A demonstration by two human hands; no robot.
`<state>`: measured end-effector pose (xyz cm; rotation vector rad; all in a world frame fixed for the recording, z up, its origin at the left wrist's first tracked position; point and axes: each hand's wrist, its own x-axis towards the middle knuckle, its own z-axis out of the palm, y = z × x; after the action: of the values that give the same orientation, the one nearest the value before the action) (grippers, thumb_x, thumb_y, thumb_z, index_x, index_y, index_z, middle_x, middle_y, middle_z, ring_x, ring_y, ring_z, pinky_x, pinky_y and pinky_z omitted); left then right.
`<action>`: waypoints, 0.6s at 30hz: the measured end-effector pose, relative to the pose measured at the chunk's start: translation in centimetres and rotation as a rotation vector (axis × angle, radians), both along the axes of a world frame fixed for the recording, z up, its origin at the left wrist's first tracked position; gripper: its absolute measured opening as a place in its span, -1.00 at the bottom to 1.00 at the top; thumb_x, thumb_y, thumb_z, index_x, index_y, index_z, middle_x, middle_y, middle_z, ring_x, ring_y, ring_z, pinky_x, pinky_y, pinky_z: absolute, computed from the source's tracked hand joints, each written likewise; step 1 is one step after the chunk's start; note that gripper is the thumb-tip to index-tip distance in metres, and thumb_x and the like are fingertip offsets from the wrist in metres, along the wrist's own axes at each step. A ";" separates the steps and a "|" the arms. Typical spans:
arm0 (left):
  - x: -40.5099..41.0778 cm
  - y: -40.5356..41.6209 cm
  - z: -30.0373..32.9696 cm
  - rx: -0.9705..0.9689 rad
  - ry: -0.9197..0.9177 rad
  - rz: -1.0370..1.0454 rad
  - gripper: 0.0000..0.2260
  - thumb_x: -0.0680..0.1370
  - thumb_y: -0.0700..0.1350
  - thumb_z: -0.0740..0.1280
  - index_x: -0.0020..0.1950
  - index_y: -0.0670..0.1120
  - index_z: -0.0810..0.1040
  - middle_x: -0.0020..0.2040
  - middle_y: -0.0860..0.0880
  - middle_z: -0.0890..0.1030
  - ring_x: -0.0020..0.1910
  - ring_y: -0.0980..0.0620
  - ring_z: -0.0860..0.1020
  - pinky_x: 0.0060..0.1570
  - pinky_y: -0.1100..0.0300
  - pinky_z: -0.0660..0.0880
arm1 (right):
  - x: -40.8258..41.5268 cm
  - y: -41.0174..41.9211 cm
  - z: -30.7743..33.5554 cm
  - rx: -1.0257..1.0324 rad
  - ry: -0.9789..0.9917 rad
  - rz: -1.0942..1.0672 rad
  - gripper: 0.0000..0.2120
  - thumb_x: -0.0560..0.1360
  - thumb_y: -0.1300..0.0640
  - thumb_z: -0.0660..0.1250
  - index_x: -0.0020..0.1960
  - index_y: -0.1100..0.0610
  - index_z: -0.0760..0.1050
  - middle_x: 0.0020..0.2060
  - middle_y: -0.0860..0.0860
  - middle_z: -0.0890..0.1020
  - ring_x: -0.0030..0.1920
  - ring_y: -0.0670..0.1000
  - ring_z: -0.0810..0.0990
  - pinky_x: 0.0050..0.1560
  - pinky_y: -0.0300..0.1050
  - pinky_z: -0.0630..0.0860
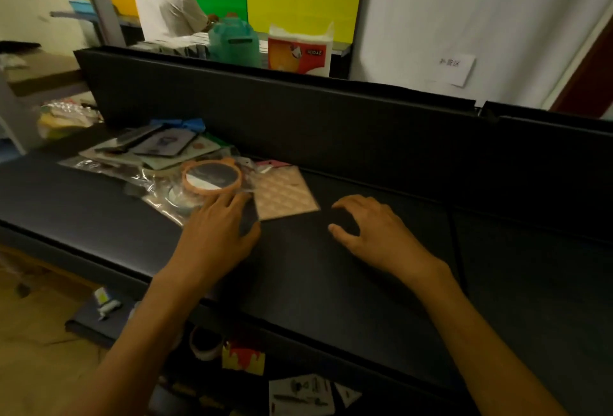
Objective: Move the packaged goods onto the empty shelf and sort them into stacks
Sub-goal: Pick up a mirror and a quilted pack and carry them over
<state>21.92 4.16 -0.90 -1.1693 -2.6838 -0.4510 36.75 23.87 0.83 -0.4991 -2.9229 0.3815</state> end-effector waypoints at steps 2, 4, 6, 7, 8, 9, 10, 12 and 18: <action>-2.2 -0.2 0.1 0.010 0.009 -0.027 -0.48 0.51 0.08 0.30 0.42 -0.05 0.33 0.35 -0.10 0.43 0.31 -0.13 0.38 0.22 -0.04 0.36 | -1.4 -0.4 -0.2 -0.004 -0.016 -0.031 -0.54 0.55 -0.13 0.22 0.41 -0.04 0.30 0.39 -0.09 0.34 0.34 -0.06 0.32 0.31 -0.17 0.23; -4.7 -0.6 -0.1 0.027 0.029 -0.052 -0.50 0.50 0.08 0.32 0.39 -0.07 0.37 0.33 -0.12 0.46 0.30 -0.15 0.38 0.22 -0.06 0.36 | -3.1 -0.8 -0.5 -0.008 -0.027 -0.061 -0.55 0.55 -0.14 0.21 0.40 -0.03 0.31 0.38 -0.09 0.35 0.33 -0.06 0.32 0.29 -0.18 0.22; -7.1 -1.0 0.0 0.048 0.041 -0.055 -0.51 0.49 0.09 0.34 0.37 -0.07 0.40 0.34 -0.12 0.45 0.33 -0.15 0.35 0.25 -0.06 0.33 | -4.9 -1.4 -0.8 -0.011 -0.023 -0.090 -0.56 0.56 -0.14 0.20 0.39 -0.03 0.31 0.36 -0.08 0.37 0.31 -0.05 0.34 0.26 -0.18 0.22; -8.3 -1.2 0.1 0.059 0.039 -0.053 -0.50 0.49 0.11 0.33 0.37 -0.06 0.39 0.36 -0.11 0.44 0.35 -0.14 0.33 0.26 -0.06 0.31 | -5.8 -1.8 -1.0 -0.013 -0.018 -0.111 -0.56 0.56 -0.14 0.20 0.39 -0.02 0.32 0.35 -0.08 0.38 0.30 -0.04 0.35 0.25 -0.18 0.22; -9.5 -1.4 0.2 0.069 0.030 -0.048 -0.48 0.49 0.14 0.31 0.38 -0.05 0.38 0.36 -0.10 0.43 0.36 -0.13 0.32 0.27 -0.05 0.29 | -6.7 -2.1 -1.1 -0.019 -0.016 -0.139 -0.55 0.56 -0.15 0.19 0.39 -0.01 0.31 0.35 -0.07 0.39 0.30 -0.04 0.35 0.25 -0.17 0.23; -10.5 -1.6 0.3 0.077 0.022 -0.045 -0.46 0.48 0.16 0.30 0.39 -0.05 0.37 0.37 -0.09 0.42 0.36 -0.12 0.31 0.27 -0.04 0.29 | -7.6 -2.5 -1.2 -0.027 -0.014 -0.172 -0.54 0.56 -0.15 0.19 0.40 0.00 0.31 0.35 -0.07 0.38 0.30 -0.03 0.35 0.26 -0.16 0.23; -11.6 -1.8 0.3 0.078 0.019 -0.048 -0.45 0.48 0.19 0.30 0.39 -0.05 0.36 0.37 -0.09 0.41 0.35 -0.12 0.31 0.26 -0.04 0.29 | -8.4 -2.9 -1.2 -0.036 -0.013 -0.208 -0.53 0.56 -0.14 0.19 0.41 0.00 0.29 0.36 -0.06 0.38 0.31 -0.02 0.35 0.27 -0.15 0.24; -13.6 -2.1 0.2 0.060 0.019 -0.052 -0.41 0.46 0.24 0.29 0.37 -0.08 0.37 0.35 -0.11 0.41 0.33 -0.13 0.32 0.24 -0.04 0.31 | -10.0 -3.7 -1.3 -0.058 -0.020 -0.287 -0.51 0.56 -0.14 0.19 0.43 0.00 0.26 0.37 -0.04 0.37 0.33 0.00 0.33 0.29 -0.12 0.24; -16.6 -2.0 -0.7 -0.018 -0.041 -0.064 -0.20 0.35 0.46 0.15 0.40 -0.07 0.34 0.34 -0.14 0.43 0.31 -0.16 0.32 0.23 -0.04 0.30 | -13.3 -5.8 -2.3 -0.081 -0.039 -0.500 -0.28 0.45 -0.32 0.24 0.46 0.06 0.21 0.40 0.05 0.36 0.37 0.09 0.31 0.30 -0.02 0.25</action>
<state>5.36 2.12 -1.62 -1.2679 -2.6967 -0.4664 23.46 18.05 -1.44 -1.2194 -2.6896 0.4190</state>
